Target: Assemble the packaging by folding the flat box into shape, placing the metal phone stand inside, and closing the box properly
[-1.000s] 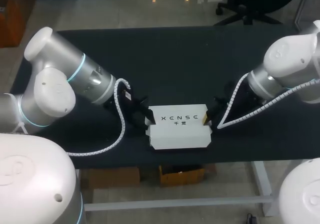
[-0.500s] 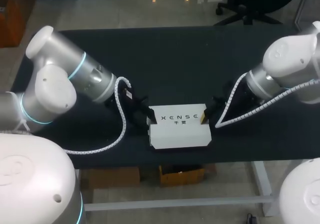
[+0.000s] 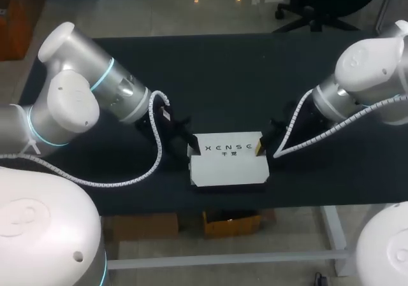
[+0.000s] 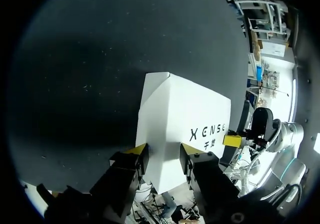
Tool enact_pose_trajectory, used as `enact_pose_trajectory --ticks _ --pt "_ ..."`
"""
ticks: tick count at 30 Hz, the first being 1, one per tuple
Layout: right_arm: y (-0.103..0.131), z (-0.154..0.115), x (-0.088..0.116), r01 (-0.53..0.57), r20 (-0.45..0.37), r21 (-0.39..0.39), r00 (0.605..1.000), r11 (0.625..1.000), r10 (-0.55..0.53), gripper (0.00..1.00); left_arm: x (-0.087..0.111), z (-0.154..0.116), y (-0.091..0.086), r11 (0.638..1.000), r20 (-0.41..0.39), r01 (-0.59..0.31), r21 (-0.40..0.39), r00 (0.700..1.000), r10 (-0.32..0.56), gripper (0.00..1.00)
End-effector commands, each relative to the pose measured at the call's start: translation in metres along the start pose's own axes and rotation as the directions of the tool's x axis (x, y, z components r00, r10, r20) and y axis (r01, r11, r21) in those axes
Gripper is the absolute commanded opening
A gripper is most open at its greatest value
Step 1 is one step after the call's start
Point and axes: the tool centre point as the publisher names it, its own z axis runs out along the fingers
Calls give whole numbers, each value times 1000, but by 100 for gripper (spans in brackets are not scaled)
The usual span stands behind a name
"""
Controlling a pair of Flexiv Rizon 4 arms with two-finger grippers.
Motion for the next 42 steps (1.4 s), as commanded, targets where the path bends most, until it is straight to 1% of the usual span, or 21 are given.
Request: enact_pose_trajectory --ticks 1,14,19,31,42 --pt "2 0 4 -2 -2 12 1000 1000 2 41 5 1 -3 1000 4 2 -10 1000 -2 42" --pt "5 -5 9 -22 -5 30 1000 999 22 42 8 -6 -6 998 -19 23 -60 1000 -24 42" --pt "5 -7 12 -28 -8 35 1000 999 28 44 9 -8 -8 996 -38 27 -85 999 -30 42" --pt "7 -10 17 -38 -17 49 999 998 39 43 8 -13 -12 990 -98 41 -135 994 -54 42" --pt "11 -12 20 -43 -24 55 999 998 44 43 14 -20 -13 988 -117 51 -144 991 -69 43"
